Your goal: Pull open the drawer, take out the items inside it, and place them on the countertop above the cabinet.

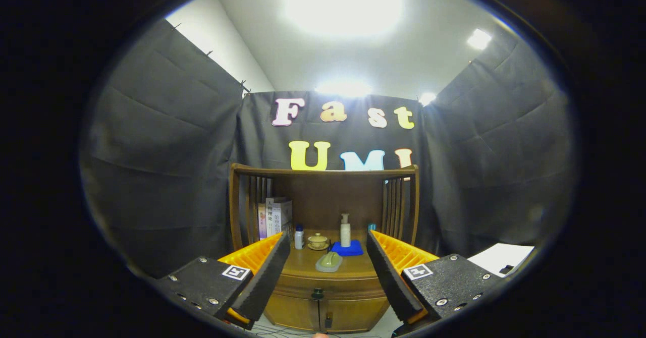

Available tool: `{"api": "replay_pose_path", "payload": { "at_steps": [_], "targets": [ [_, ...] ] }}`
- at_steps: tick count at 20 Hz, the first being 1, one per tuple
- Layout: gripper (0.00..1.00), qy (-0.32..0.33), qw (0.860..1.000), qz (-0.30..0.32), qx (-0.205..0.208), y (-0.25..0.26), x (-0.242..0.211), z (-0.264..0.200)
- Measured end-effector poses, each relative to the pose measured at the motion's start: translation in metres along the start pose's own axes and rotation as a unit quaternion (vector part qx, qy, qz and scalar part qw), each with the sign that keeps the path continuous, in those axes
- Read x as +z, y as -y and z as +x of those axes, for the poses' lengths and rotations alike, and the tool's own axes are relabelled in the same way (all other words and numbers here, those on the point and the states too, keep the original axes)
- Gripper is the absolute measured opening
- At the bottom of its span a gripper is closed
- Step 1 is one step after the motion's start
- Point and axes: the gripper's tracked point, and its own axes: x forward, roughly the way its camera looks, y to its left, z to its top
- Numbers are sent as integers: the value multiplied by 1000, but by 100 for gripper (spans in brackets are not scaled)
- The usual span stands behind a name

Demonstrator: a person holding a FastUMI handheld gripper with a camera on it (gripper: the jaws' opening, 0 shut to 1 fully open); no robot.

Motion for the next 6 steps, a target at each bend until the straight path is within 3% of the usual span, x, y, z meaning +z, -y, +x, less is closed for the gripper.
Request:
{"api": "replay_pose_path", "payload": {
  "at_steps": [3,6],
  "targets": [
    [94,0,1000,13,19,-9,-1,1],
    [94,-5,1000,25,11,2,-4,2]
  ]
}}
